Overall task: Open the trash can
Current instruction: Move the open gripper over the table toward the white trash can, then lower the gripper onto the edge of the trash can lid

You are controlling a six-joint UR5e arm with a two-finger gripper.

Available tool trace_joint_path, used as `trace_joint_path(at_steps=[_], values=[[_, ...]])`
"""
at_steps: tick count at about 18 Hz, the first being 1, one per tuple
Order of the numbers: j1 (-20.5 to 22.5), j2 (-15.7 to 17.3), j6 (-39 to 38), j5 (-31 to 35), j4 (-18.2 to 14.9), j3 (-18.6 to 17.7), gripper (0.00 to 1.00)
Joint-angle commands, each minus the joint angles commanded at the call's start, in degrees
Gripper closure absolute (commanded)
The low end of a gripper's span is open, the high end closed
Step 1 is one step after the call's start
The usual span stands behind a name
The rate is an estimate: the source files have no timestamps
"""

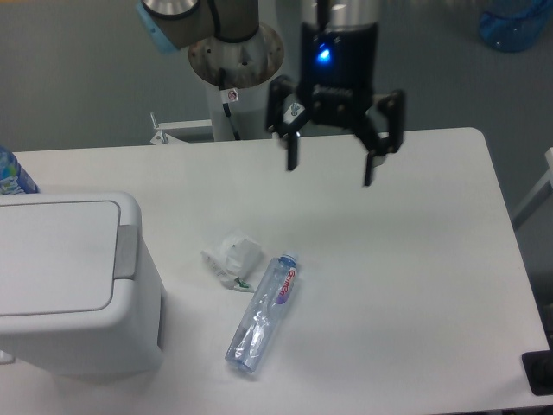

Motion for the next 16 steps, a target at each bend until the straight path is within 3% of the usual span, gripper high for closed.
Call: trace_joint_path(at_steps=[8,16], values=[[-5.63,-1.75,-14.94,-0.88,1.06,-0.09,0.00],[-8.88,-3.25,-16.97,-0.70,5.71,-2.99,0.00]])
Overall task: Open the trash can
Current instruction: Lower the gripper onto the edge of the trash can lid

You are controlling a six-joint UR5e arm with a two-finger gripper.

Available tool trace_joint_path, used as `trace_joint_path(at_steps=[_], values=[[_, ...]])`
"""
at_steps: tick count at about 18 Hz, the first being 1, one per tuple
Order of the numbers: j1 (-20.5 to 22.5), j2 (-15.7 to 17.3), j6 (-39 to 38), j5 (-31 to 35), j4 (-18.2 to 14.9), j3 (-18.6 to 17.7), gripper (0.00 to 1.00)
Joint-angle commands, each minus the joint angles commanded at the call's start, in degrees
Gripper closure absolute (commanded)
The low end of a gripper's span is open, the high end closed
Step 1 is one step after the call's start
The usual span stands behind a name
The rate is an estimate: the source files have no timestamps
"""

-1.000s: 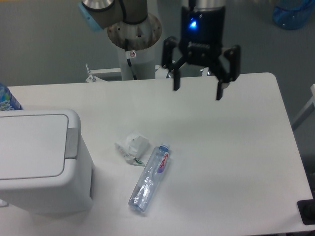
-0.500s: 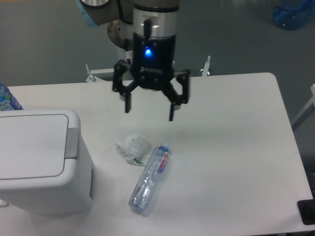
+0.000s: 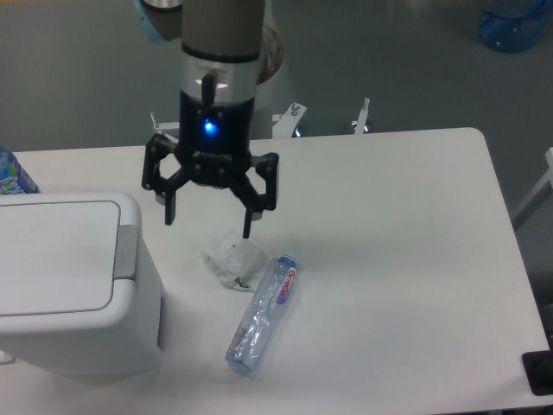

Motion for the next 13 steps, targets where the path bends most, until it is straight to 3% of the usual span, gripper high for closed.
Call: trace_joint_path(at_steps=[6,13], values=[[-0.97,-0.18,-4.13,0.09,4.40,-2.55,0.00],[-2.47,-0.97,-4.13,0.18,4.49,-3.61,0.00]])
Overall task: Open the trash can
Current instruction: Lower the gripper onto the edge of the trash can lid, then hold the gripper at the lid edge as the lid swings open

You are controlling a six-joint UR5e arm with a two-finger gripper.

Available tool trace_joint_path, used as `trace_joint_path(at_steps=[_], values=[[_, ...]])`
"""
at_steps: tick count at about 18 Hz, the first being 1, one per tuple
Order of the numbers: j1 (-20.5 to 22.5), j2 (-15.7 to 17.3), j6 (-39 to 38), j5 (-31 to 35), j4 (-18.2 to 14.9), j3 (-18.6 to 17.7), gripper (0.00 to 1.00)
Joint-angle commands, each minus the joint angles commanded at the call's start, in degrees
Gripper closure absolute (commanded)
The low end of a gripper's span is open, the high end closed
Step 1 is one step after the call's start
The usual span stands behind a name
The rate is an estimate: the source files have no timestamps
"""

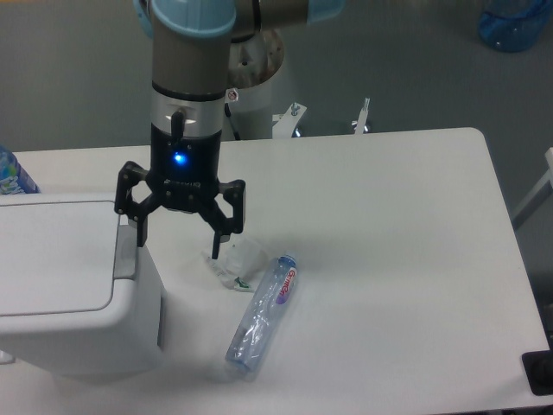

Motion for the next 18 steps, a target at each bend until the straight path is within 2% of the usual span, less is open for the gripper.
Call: trace_joint_path(at_steps=[18], values=[[-0.97,-1.06,0.00,0.09,0.09,-0.17,0.00]])
